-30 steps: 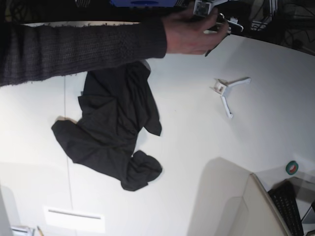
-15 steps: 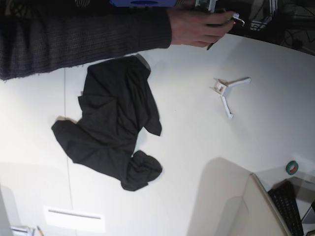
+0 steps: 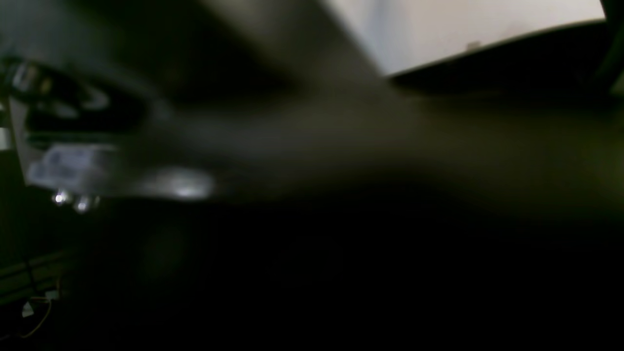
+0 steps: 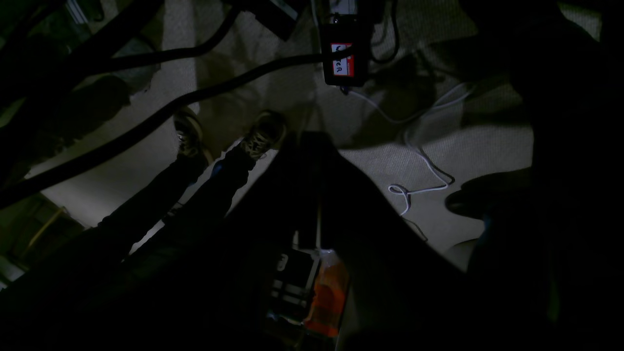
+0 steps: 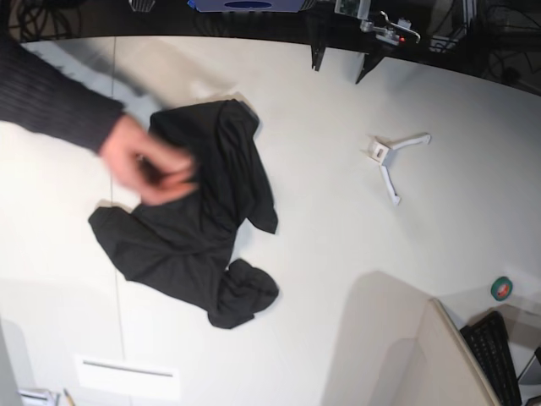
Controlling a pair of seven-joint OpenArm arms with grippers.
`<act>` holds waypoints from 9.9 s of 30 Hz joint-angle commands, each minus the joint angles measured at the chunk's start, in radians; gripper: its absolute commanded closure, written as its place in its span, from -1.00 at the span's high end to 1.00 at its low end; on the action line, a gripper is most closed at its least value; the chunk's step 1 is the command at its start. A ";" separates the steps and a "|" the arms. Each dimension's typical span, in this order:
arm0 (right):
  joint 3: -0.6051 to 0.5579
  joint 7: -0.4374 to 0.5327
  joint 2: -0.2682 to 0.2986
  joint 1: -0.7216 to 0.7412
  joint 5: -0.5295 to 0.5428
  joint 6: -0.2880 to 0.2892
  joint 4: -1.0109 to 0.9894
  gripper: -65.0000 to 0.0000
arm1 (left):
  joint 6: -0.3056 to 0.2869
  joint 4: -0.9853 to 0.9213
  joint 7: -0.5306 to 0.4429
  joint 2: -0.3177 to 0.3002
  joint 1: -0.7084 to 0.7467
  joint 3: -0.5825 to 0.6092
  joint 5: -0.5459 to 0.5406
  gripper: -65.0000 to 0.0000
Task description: Layout the t-shirt on the table in an organized manner, then fold the t-shirt properly
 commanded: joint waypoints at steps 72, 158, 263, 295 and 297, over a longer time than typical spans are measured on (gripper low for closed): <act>-0.003 -0.004 0.060 -0.023 -0.004 0.009 -0.003 -1.00 | 0.006 -1.222 -0.670 0.195 -0.232 0.104 0.007 0.08; 0.000 -0.010 0.051 0.027 -0.002 0.009 -0.006 -1.00 | -0.199 -1.709 0.130 0.457 -0.664 0.058 -0.200 0.08; 0.002 -0.009 -0.057 0.127 0.001 0.009 -0.006 -1.00 | -0.197 -1.701 0.305 0.498 -0.694 0.064 -0.192 0.11; 0.002 -0.009 -0.057 0.127 0.001 0.009 -0.006 -1.00 | -0.197 -1.699 0.305 0.498 -0.694 0.063 -0.191 0.11; 0.002 -0.009 -0.057 0.127 0.001 0.009 -0.006 -1.00 | -0.197 -1.699 0.305 0.498 -0.694 0.063 -0.191 0.11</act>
